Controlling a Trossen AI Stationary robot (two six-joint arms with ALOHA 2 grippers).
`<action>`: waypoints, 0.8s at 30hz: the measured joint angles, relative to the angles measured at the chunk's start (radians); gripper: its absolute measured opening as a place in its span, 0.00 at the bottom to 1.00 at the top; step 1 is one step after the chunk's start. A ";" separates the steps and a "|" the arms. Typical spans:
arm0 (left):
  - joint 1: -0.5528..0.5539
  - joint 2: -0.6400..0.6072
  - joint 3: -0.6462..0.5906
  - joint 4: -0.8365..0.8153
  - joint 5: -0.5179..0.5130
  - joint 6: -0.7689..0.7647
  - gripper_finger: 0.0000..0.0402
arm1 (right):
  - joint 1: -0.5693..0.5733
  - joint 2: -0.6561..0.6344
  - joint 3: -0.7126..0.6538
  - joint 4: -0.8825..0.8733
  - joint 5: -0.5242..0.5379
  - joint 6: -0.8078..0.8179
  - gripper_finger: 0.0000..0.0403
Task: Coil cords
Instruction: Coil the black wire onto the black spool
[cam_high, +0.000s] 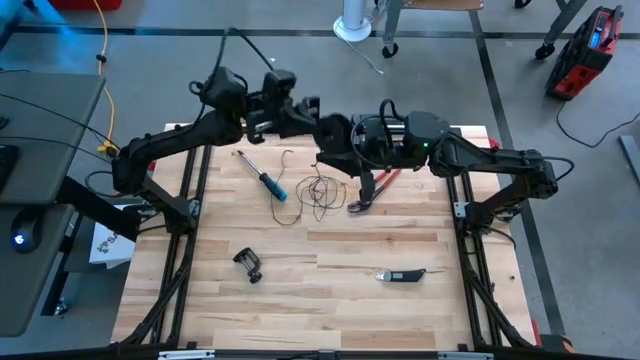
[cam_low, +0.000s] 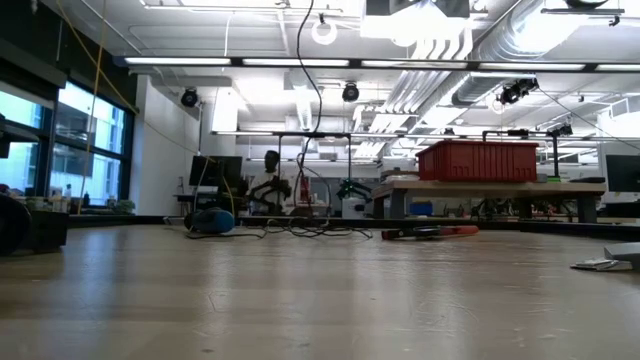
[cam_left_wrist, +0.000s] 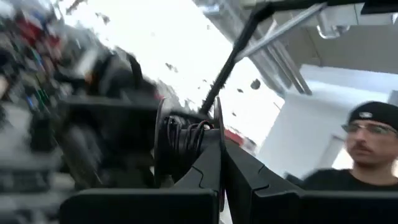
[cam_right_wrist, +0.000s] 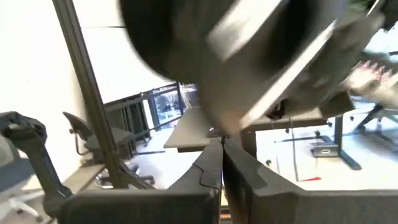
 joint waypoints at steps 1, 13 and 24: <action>0.009 0.000 0.000 0.019 -0.015 0.010 0.00 | 0.000 0.001 0.000 0.002 -0.003 0.008 0.00; 0.137 -0.059 0.000 -0.038 0.075 0.010 0.00 | -0.001 -0.015 0.000 -0.036 0.024 -0.008 0.00; 0.182 -0.211 0.001 -0.396 0.084 0.156 0.00 | -0.008 -0.014 0.000 -0.134 0.138 -0.051 0.30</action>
